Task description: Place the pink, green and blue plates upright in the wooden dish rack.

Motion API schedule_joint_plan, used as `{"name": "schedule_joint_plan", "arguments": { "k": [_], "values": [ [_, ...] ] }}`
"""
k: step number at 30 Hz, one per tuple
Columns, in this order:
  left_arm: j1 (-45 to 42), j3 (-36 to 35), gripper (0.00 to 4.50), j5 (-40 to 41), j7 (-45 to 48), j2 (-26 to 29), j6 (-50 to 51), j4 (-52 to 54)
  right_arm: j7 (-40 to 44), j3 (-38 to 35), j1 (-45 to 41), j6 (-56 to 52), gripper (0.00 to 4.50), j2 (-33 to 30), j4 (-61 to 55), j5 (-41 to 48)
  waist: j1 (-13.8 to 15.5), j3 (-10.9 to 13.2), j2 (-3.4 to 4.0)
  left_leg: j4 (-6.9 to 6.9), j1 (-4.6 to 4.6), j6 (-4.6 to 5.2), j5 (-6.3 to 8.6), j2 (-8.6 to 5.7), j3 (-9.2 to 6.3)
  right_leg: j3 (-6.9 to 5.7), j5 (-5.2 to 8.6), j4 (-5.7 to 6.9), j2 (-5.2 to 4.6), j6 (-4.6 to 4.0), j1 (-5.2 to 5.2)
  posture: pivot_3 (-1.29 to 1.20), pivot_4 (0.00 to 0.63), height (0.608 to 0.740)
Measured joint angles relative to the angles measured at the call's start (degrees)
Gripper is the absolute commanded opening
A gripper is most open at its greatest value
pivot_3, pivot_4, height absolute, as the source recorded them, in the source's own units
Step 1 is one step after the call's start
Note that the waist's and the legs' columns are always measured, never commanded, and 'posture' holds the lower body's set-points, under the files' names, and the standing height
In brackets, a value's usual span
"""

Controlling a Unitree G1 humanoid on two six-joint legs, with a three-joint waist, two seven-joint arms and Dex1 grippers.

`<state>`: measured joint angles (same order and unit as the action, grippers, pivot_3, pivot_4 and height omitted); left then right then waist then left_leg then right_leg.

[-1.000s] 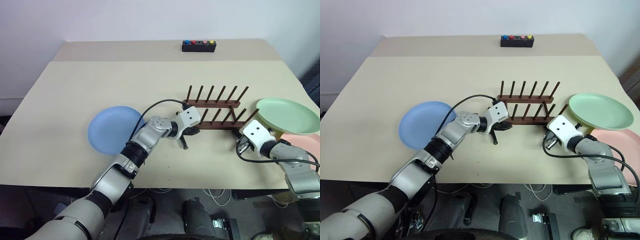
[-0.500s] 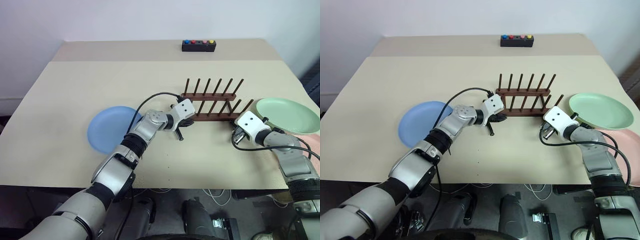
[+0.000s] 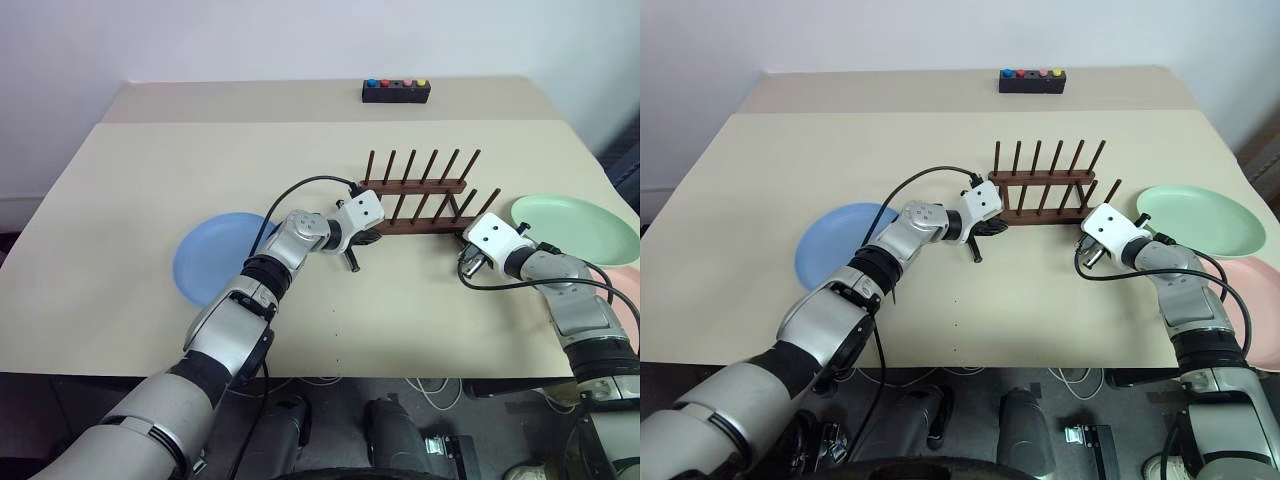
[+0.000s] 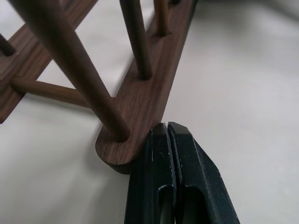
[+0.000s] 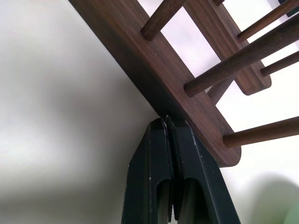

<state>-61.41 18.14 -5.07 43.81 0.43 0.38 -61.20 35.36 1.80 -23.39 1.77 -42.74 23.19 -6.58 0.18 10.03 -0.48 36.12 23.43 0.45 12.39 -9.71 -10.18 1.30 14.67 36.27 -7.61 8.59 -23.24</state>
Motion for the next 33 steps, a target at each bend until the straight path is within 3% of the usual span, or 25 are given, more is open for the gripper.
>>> {"name": "schedule_joint_plan", "arguments": {
  "k": [9, 11, 12, 13, 19, 20, 21, 26, 33],
  "values": [
    [0.0, -1.3, 0.00, 0.0, 1.8, 0.1, -0.4, -0.4, 2.3, -0.3, 0.6, -1.2, 0.03, 0.0, -1.3, 1.6, -0.1, 0.0, 0.00, 0.01, 0.00, 0.00, 0.00, 0.00, 0.00, 0.00, -0.03, 0.02, 0.00, 0.00, -0.01, 0.00, 0.150, 0.740],
    [0.1, -2.1, 0.00, 0.8, 4.3, 0.1, 1.0, 1.0, 4.0, -0.5, 1.5, -2.5, 0.54, -0.3, -3.2, 3.0, -0.1, 0.0, 0.00, 0.01, 0.01, 0.00, 0.00, 0.00, 0.00, 0.00, -0.03, 0.02, 0.00, 0.00, -0.01, 0.00, 0.150, 0.740],
    [0.3, -2.7, 0.53, 1.7, 6.1, 0.1, 2.5, 2.4, 5.1, -0.9, 2.3, -3.3, 0.85, -0.6, -4.8, 4.1, -0.1, 0.0, 0.00, 0.01, 0.01, 0.00, 0.00, 0.00, 0.00, 0.00, -0.03, 0.02, 0.00, 0.01, -0.01, 0.00, 0.150, 0.740],
    [0.7, -3.6, 0.78, 3.1, 8.3, 0.2, 4.6, 4.5, 6.6, -1.7, 3.2, -4.9, 1.26, -0.8, -6.8, 5.9, -0.2, 0.0, 0.01, 0.00, 0.02, 0.01, 0.00, 0.00, -0.01, 0.00, -0.03, 0.02, 0.00, 0.01, -0.01, 0.00, 0.150, 0.740],
    [7.0, -6.5, 3.90, 15.9, 23.6, 6.9, 27.6, 29.7, 16.3, -11.9, 12.3, -19.5, 4.37, -3.9, -26.1, 23.0, -1.3, 0.0, 0.02, 0.00, 0.04, 0.04, 0.02, 0.03, -0.04, 0.01, -0.03, 0.06, 0.02, 0.01, -0.05, 0.00, 0.150, 0.740],
    [8.3, -6.3, 4.41, 18.1, 26.5, 9.3, 31.6, 34.8, 17.4, -13.5, 13.9, -21.9, 4.50, -4.2, -29.0, 25.8, -1.4, 0.0, 0.03, 0.00, 0.02, 0.03, 0.02, 0.08, -0.04, 0.01, -0.05, 0.09, 0.05, -0.03, -0.06, 0.00, 0.150, 0.740],
    [9.2, -6.3, 4.46, 19.5, 28.1, 11.4, 34.4, 38.0, 18.0, -14.5, 14.7, -23.9, 4.50, -4.3, -30.8, 28.0, -1.5, 0.0, 0.04, 0.01, -0.02, 0.02, 0.01, 0.12, -0.04, 0.01, -0.08, 0.11, 0.10, -0.08, -0.05, 0.00, 0.150, 0.740],
    [10.2, -6.9, 4.46, 25.7, 33.4, 18.7, 42.2, 47.0, 17.6, -20.1, 15.1, -30.1, 4.50, -4.6, -36.8, 35.1, -0.8, 0.0, 0.07, 0.06, -0.02, -0.08, -0.04, 0.24, -0.04, 0.03, -0.15, 0.06, 0.22, -0.19, 0.01, 0.00, 0.150, 0.740],
    [13.4, -9.1, 4.46, 30.3, 39.0, 23.6, 37.2, 51.0, 13.1, -26.4, 22.7, -39.3, 4.50, -8.8, -43.7, 35.6, -0.1, 0.0, 0.07, -0.08, 0.08, -0.05, -0.01, 0.24, -0.01, 0.04, -0.14, -0.03, 0.17, -0.20, -0.13, 0.00, 0.150, 0.740]
  ]
}}
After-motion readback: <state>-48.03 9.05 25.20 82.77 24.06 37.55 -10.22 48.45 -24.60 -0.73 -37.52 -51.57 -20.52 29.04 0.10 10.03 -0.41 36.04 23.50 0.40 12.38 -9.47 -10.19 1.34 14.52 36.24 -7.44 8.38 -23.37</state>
